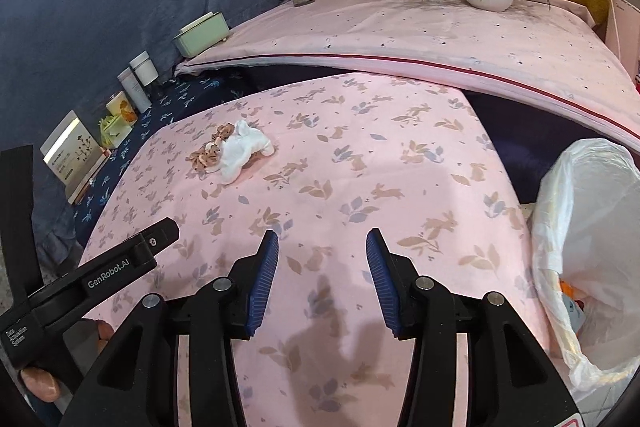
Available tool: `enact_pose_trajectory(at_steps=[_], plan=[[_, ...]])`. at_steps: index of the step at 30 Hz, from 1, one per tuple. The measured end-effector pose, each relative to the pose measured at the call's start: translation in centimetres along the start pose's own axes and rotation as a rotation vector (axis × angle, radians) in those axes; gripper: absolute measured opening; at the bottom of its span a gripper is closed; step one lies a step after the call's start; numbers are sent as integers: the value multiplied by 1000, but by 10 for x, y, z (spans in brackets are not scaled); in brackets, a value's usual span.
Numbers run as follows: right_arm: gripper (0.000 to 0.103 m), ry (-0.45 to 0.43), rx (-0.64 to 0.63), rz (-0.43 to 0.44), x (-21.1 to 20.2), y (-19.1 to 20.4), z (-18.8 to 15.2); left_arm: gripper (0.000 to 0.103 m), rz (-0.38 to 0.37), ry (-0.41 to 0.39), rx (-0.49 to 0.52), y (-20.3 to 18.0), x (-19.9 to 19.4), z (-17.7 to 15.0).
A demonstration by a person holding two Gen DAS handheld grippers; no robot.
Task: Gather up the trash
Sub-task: 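Move both tools back over the pink scrunchie and white cloth, then grasp the pink scrunchie with the left tool while the right tool grasps the white cloth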
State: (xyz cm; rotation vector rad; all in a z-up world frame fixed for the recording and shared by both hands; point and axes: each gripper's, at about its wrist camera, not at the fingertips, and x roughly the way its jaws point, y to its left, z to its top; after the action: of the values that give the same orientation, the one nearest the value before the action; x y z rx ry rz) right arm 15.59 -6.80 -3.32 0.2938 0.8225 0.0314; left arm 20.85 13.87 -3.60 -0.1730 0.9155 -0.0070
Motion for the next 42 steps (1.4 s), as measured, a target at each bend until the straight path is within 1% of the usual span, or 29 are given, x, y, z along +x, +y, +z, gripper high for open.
enact_pose_trajectory(at_steps=[3, 6, 10, 15, 18, 20, 21, 23, 24, 25, 26, 27, 28, 30, 31, 33, 37, 42], plan=[[51, 17, -6, 28, 19, 13, 11, 89, 11, -5, -19, 13, 10, 21], [52, 39, -17, 55, 42, 27, 22, 89, 10, -6, -45, 23, 24, 44], [52, 56, -34, 63, 70, 44, 38, 89, 12, 8, -70, 33, 47, 69], [52, 69, -64, 66, 103, 59, 57, 86, -47, 55, -103, 35, 80, 91], [52, 82, -70, 74, 122, 66, 65, 76, -83, 97, -103, 31, 102, 97], [52, 82, -73, 75, 131, 69, 70, 65, -105, 123, -105, 29, 115, 99], [52, 80, -72, 75, 135, 70, 72, 61, -120, 137, -109, 29, 121, 99], [52, 82, -67, 77, 143, 70, 74, 47, -141, 155, -111, 27, 128, 99], [52, 85, -63, 78, 146, 70, 74, 44, -142, 149, -105, 25, 130, 99], [52, 92, -59, 80, 149, 69, 74, 37, -148, 145, -94, 23, 130, 99], [45, 98, -54, 85, 153, 68, 74, 27, -162, 148, -87, 22, 130, 98], [33, 103, -51, 93, 155, 68, 74, 23, -180, 155, -84, 21, 131, 98], [27, 114, -50, 101, 157, 67, 73, 17, -198, 160, -79, 19, 131, 96], [14, 123, -46, 109, 158, 66, 71, 16, -198, 151, -68, 16, 127, 94], [13, 121, -44, 111, 157, 65, 70, 13, -197, 146, -59, 14, 126, 93], [6, 113, -48, 107, 151, 64, 67, 12, -196, 139, -50, 11, 121, 90], [5, 92, -59, 87, 133, 58, 60, 12, -211, 135, -44, 3, 106, 80], [5, 77, -28, 74, 106, 40, 49, 12, -231, 130, -18, -14, 84, 64]])
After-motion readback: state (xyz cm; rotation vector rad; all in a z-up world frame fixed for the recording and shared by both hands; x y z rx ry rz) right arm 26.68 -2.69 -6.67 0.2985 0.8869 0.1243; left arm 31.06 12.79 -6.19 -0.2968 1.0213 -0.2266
